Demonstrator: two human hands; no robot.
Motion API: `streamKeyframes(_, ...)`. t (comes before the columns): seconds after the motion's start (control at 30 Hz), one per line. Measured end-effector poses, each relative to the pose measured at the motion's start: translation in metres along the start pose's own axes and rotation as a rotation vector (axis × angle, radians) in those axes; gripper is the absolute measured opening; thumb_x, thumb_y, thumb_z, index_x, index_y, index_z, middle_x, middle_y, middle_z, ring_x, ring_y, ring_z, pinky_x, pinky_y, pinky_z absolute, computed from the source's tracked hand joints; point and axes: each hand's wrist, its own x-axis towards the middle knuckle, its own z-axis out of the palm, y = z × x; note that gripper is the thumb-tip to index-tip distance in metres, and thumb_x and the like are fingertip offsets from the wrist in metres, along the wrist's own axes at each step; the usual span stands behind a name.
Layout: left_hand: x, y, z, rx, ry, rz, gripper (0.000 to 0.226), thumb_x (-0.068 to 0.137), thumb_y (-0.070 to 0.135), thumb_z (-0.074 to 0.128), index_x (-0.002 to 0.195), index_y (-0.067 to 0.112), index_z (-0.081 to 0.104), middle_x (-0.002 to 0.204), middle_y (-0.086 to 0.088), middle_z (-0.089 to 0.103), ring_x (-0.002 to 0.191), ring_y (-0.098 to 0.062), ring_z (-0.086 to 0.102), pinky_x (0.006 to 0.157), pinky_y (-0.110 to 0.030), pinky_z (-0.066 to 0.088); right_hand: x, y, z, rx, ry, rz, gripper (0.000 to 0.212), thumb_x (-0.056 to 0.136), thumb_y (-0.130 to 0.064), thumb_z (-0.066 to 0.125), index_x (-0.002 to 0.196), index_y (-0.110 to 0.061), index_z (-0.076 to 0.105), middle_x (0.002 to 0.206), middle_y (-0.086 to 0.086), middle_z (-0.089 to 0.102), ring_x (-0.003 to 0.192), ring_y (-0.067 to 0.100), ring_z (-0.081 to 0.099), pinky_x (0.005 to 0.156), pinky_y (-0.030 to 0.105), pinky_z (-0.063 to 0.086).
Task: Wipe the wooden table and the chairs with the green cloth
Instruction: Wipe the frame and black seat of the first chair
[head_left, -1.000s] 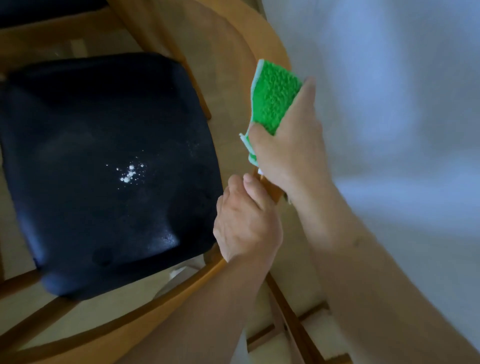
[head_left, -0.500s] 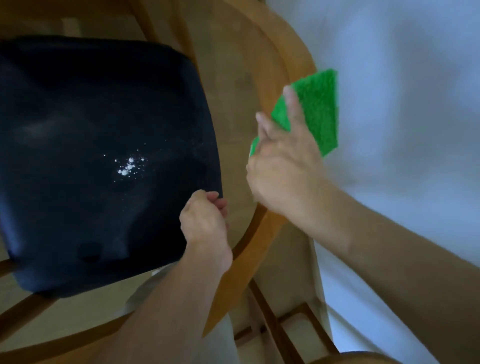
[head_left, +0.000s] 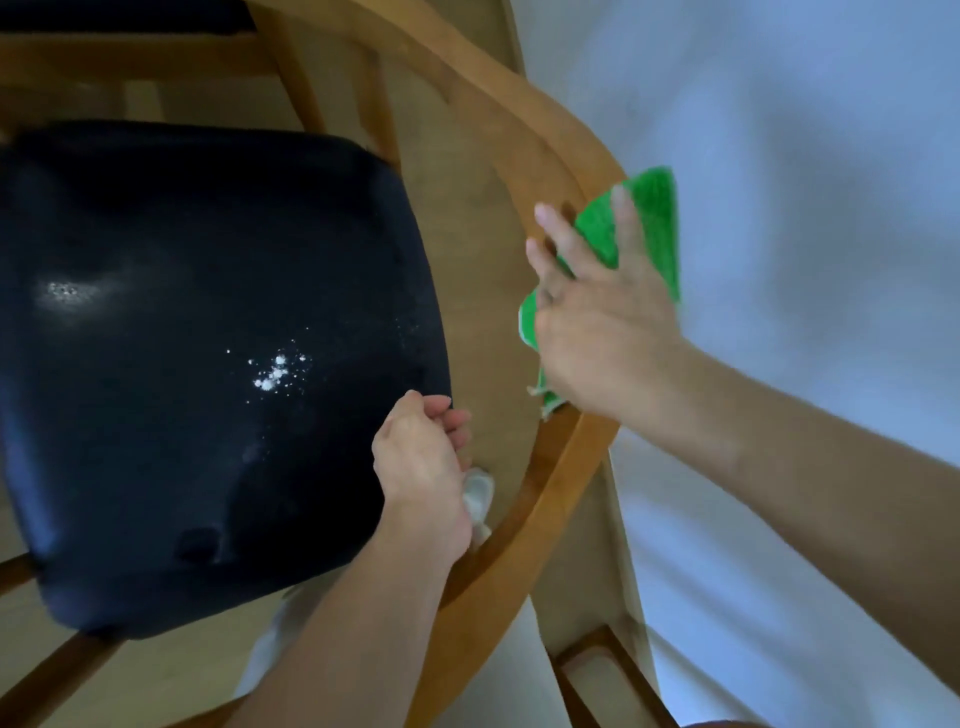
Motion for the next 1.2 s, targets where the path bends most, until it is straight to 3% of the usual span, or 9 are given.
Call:
streamKeyframes(0.2,0.003,0.001,0.02,0.004,-0.002,0.019,0.028,0.101,0.031,0.04,0.093,0.02,0.065,0.087,-0.001,0.069,0.086,-0.016,0.064,0.079,-0.031,0.05,0.025,0.026,-0.015,0.122,0.116,0.145,0.042,0.084,-0.04,0.065,0.126,-0.035,0.061,0.162,0.006,-0.015,0.141,0.041,-0.03,0.099,0.066,-0.023)
streamKeyframes(0.3,0.007,0.006,0.027,-0.015,-0.008,0.041,0.028,0.1,0.029,0.04,0.092,0.02,0.064,0.086,0.0,0.069,0.081,-0.014,0.064,0.074,-0.03,0.049,0.006,0.01,-0.003,0.09,0.086,0.018,0.048,0.083,-0.049,0.063,0.127,-0.03,0.06,0.162,0.013,0.003,0.142,0.041,-0.029,0.098,0.067,-0.024)
streamKeyframes(0.43,0.013,0.014,0.035,-0.043,-0.027,0.072,0.03,0.099,0.029,0.039,0.086,0.018,0.064,0.079,-0.001,0.068,0.077,-0.016,0.061,0.07,-0.031,0.046,-0.032,-0.036,0.013,0.152,-0.044,-0.231,0.03,0.092,-0.046,0.052,0.11,-0.027,0.068,0.135,0.009,0.059,0.147,0.038,0.015,0.088,0.062,-0.039)
streamKeyframes(0.6,0.019,0.02,0.039,-0.062,-0.028,0.099,0.031,0.099,0.029,0.038,0.083,0.017,0.062,0.073,0.001,0.067,0.071,-0.015,0.059,0.065,-0.031,0.043,-0.059,-0.065,0.033,0.247,-0.005,-0.344,0.036,0.089,-0.03,0.043,0.08,-0.019,0.076,0.085,0.013,0.072,0.108,0.04,0.058,0.113,0.059,-0.017)
streamKeyframes(0.73,0.022,0.023,0.04,-0.068,-0.014,0.1,0.03,0.099,0.029,0.038,0.085,0.017,0.062,0.075,0.0,0.066,0.071,-0.015,0.059,0.066,-0.03,0.044,-0.046,-0.034,0.043,0.305,0.171,-0.248,0.027,0.079,-0.039,0.068,0.081,-0.013,0.078,0.103,0.016,0.073,0.123,0.039,0.054,0.115,0.053,-0.011)
streamKeyframes(0.83,0.024,0.023,0.044,-0.056,-0.004,0.094,0.03,0.099,0.03,0.039,0.087,0.018,0.063,0.078,0.0,0.067,0.075,-0.016,0.06,0.07,-0.032,0.045,-0.024,0.005,0.026,0.381,0.318,-0.109,0.031,0.085,-0.037,0.058,0.085,-0.012,0.078,0.12,0.016,0.068,0.131,0.032,0.049,0.116,0.053,-0.005)
streamKeyframes(1.0,0.016,0.016,0.053,-0.026,-0.037,0.091,0.03,0.099,0.03,0.039,0.089,0.018,0.064,0.079,0.0,0.068,0.078,-0.016,0.062,0.079,-0.035,0.047,0.029,0.057,0.007,0.521,0.366,-0.017,0.049,0.1,-0.038,0.035,0.145,-0.022,0.044,0.164,0.0,0.004,0.15,0.024,-0.007,0.118,0.049,0.002)
streamKeyframes(1.1,0.012,0.015,0.055,-0.016,-0.07,0.103,0.031,0.099,0.03,0.039,0.089,0.019,0.066,0.077,0.002,0.069,0.079,-0.016,0.062,0.079,-0.034,0.047,0.044,0.073,0.005,1.084,0.384,0.071,0.052,0.106,-0.028,0.032,0.156,-0.023,0.018,0.164,-0.002,-0.003,0.15,0.017,0.003,0.12,0.036,0.023)
streamKeyframes(1.2,0.008,0.017,0.058,-0.002,-0.095,0.138,0.033,0.099,0.032,0.04,0.092,0.02,0.069,0.081,0.003,0.072,0.083,-0.014,0.065,0.078,-0.033,0.047,0.047,0.071,0.02,1.47,0.411,0.209,0.052,0.106,-0.034,0.029,0.156,-0.022,0.018,0.16,0.002,0.025,0.138,0.008,0.035,0.108,0.023,0.036)
